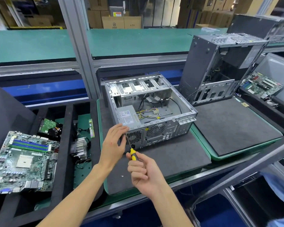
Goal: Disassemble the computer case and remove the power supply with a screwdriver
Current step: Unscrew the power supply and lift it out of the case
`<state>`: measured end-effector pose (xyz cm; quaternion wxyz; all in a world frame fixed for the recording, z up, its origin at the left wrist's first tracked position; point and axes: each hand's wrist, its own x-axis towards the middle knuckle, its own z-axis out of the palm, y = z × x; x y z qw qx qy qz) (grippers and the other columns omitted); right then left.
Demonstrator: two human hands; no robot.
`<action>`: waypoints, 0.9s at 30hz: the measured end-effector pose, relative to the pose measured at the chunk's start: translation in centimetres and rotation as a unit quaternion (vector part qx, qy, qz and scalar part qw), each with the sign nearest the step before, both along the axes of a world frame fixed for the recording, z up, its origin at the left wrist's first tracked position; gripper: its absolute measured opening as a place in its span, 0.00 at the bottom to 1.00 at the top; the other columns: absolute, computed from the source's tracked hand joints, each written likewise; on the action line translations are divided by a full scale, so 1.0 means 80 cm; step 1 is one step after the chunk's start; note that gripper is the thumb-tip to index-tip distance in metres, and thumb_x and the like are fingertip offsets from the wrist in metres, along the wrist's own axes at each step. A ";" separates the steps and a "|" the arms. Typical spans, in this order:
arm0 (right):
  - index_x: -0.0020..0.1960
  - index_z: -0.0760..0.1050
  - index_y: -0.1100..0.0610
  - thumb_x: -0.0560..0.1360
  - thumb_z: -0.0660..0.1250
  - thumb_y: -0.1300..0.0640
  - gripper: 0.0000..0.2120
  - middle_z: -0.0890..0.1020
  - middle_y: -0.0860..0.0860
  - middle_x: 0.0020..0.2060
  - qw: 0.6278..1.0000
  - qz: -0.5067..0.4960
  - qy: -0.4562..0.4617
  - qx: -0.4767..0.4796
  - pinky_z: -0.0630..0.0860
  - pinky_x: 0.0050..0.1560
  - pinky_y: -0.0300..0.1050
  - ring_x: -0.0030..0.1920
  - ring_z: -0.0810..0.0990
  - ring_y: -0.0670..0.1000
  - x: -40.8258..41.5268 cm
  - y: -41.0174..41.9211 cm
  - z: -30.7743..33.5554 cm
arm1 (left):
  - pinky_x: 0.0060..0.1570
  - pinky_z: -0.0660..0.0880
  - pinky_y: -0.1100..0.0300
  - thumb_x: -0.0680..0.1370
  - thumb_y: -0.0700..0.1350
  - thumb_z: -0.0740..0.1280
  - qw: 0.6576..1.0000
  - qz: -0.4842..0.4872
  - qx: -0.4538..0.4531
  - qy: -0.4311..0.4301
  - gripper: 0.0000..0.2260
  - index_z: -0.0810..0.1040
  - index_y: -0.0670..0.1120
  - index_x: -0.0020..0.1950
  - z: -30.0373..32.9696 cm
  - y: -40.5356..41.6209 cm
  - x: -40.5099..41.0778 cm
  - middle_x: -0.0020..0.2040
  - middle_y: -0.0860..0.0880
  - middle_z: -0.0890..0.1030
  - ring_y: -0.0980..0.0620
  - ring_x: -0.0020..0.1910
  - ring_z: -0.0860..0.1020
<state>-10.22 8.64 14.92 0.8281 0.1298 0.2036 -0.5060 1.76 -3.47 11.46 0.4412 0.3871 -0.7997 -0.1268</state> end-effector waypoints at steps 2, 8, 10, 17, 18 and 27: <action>0.50 0.76 0.63 0.84 0.60 0.55 0.12 0.64 0.48 0.26 0.975 0.013 0.222 -0.008 0.54 0.17 0.36 0.21 0.58 0.44 0.010 -0.002 -0.005 | 0.70 0.68 0.59 0.76 0.30 0.69 1.000 0.000 0.000 0.002 0.14 0.82 0.40 0.60 -0.001 0.000 0.000 0.58 0.50 0.82 0.50 0.66 0.74; 0.51 0.78 0.55 0.84 0.57 0.48 0.15 0.72 0.44 0.24 0.735 0.053 0.675 -0.041 0.65 0.26 0.41 0.23 0.66 0.44 0.022 -0.005 -0.012 | 0.69 0.69 0.57 0.76 0.30 0.69 1.000 0.000 0.002 0.002 0.14 0.82 0.40 0.60 -0.002 0.000 0.000 0.58 0.49 0.82 0.50 0.67 0.74; 0.53 0.78 0.60 0.85 0.55 0.49 0.18 0.68 0.46 0.24 0.860 0.068 0.506 0.005 0.58 0.22 0.38 0.22 0.61 0.45 0.016 -0.010 -0.007 | 0.70 0.69 0.58 0.76 0.31 0.69 1.000 0.001 0.006 0.003 0.14 0.82 0.41 0.60 -0.002 0.001 0.000 0.58 0.50 0.82 0.50 0.67 0.74; 0.48 0.74 0.63 0.84 0.59 0.55 0.12 0.72 0.52 0.32 0.985 0.037 0.166 -0.013 0.61 0.17 0.34 0.23 0.65 0.44 0.004 -0.005 0.008 | 0.69 0.70 0.55 0.76 0.29 0.69 1.000 0.006 0.001 0.001 0.13 0.82 0.39 0.59 0.002 0.003 -0.002 0.57 0.48 0.82 0.48 0.66 0.75; 0.47 0.74 0.62 0.84 0.61 0.55 0.11 0.71 0.51 0.31 0.984 0.034 0.172 -0.018 0.59 0.16 0.34 0.22 0.64 0.44 0.006 -0.004 0.009 | 0.69 0.70 0.55 0.76 0.29 0.69 1.000 0.008 0.001 0.003 0.13 0.82 0.39 0.59 0.002 0.004 -0.003 0.57 0.48 0.82 0.48 0.66 0.75; 0.56 0.75 0.68 0.79 0.62 0.60 0.12 0.65 0.52 0.33 0.999 0.026 0.020 -0.001 0.64 0.20 0.41 0.27 0.64 0.49 0.002 -0.008 0.008 | 0.68 0.71 0.55 0.75 0.30 0.69 1.000 0.006 0.001 0.012 0.14 0.81 0.41 0.59 -0.005 0.001 -0.003 0.58 0.53 0.81 0.50 0.67 0.74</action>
